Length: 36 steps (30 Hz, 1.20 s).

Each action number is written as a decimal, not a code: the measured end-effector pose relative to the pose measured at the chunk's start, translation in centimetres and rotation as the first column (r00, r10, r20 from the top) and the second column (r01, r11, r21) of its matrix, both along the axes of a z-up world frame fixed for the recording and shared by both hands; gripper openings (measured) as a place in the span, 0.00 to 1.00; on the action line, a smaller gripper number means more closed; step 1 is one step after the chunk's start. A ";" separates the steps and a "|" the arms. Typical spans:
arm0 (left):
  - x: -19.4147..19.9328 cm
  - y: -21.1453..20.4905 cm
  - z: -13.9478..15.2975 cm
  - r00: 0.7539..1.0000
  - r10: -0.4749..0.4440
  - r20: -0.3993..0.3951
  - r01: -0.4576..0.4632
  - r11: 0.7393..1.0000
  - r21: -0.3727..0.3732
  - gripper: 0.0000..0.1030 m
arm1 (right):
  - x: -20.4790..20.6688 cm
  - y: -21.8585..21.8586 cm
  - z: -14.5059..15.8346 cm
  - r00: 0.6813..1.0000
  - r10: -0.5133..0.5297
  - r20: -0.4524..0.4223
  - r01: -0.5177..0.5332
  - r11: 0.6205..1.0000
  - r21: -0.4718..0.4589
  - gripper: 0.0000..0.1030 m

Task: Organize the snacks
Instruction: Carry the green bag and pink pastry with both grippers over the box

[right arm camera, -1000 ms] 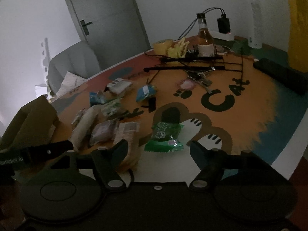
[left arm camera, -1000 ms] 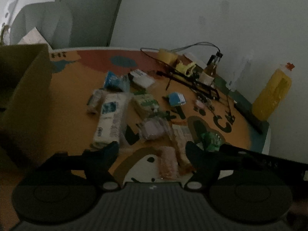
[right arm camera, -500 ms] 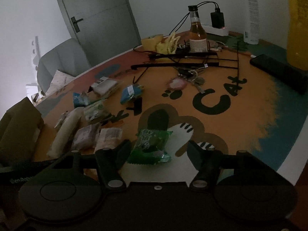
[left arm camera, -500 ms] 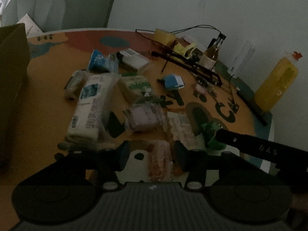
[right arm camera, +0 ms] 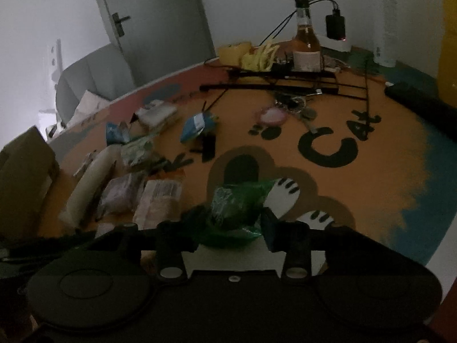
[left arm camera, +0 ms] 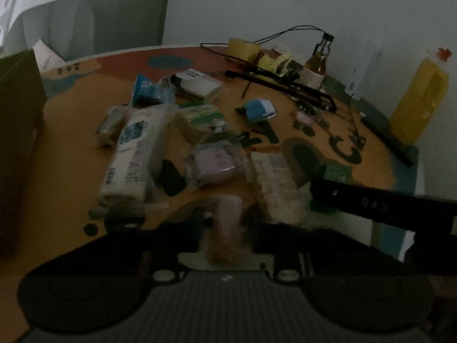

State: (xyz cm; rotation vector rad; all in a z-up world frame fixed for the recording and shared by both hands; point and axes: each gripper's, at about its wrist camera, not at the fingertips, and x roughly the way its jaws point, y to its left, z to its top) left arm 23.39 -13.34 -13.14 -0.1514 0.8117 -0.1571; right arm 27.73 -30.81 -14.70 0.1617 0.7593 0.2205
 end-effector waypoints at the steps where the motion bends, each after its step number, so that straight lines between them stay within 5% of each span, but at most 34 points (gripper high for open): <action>1: 0.0 0.2 0.0 1.000 -0.006 0.000 0.006 1.000 -0.013 0.19 | -0.1 0.0 0.1 1.000 0.002 0.000 -0.002 1.000 0.011 0.34; 13: -1.6 2.2 3.3 0.996 0.005 0.087 0.001 0.998 -0.062 0.17 | -1.3 1.4 3.0 0.996 0.033 0.087 -0.037 0.998 0.052 0.33; 36: -4.7 11.0 9.1 0.951 0.205 0.230 -0.203 0.979 -0.032 0.17 | -1.0 10.9 7.2 0.950 0.255 0.180 -0.273 0.958 0.085 0.33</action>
